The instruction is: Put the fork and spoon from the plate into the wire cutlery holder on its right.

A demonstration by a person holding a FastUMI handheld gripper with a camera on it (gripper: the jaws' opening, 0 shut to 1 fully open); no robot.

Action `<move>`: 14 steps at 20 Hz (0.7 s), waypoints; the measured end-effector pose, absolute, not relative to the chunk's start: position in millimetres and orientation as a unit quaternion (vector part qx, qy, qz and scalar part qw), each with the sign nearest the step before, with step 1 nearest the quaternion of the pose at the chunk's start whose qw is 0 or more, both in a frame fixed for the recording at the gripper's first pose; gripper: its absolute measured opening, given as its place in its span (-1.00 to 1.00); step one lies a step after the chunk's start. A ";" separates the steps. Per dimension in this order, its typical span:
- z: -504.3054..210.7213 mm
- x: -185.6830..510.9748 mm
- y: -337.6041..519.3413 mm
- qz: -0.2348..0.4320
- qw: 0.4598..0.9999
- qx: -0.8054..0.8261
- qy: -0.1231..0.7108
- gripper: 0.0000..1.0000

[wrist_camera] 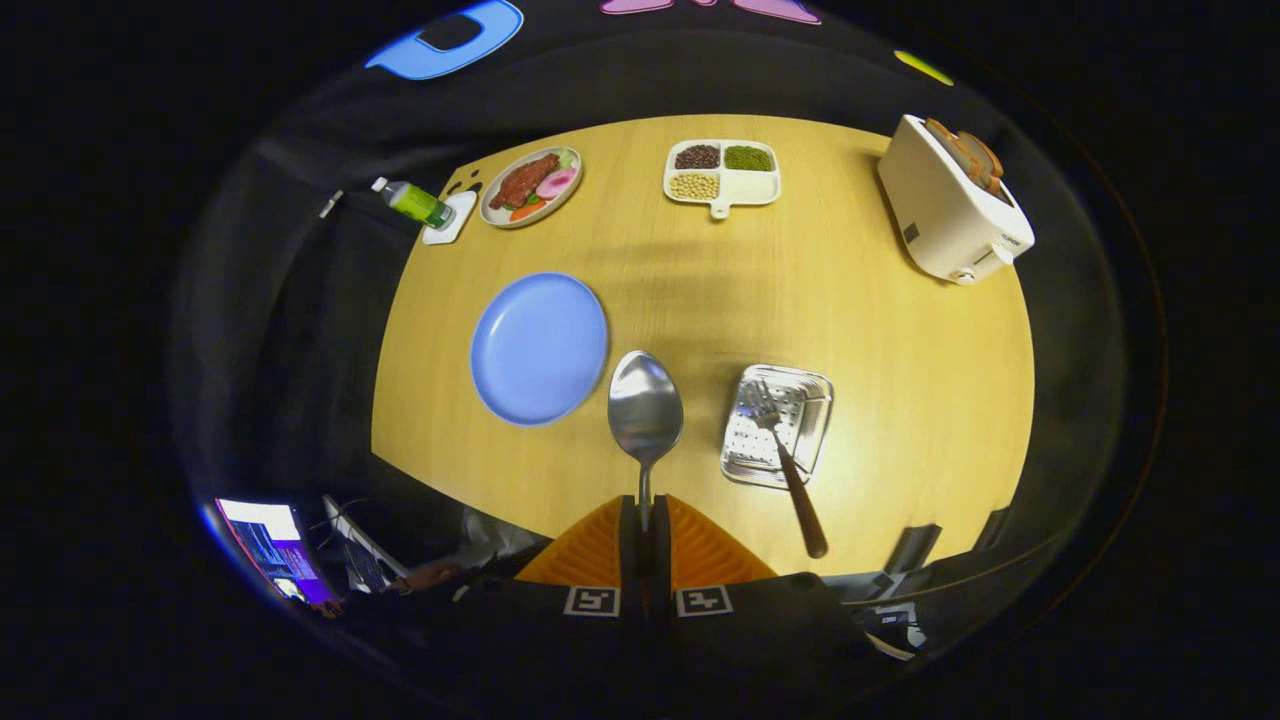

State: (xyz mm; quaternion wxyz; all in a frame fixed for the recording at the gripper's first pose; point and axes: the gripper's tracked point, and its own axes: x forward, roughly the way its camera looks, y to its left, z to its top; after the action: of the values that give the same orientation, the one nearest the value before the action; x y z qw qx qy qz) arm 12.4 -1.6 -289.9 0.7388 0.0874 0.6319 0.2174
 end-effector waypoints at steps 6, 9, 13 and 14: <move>-308.5 5.0 -54.0 0.213 0.662 0.025 0.718 -0.88; -325.7 16.1 -60.9 0.210 0.623 -0.007 0.753 -0.88; -343.6 30.0 -51.6 0.210 0.579 -0.015 0.787 -0.88; -348.8 31.1 -50.4 0.211 0.565 -0.023 0.797 -0.88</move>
State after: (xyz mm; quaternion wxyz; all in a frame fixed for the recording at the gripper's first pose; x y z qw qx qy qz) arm 31.1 -50.4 -348.8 0.5650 -0.0228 0.7974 0.2105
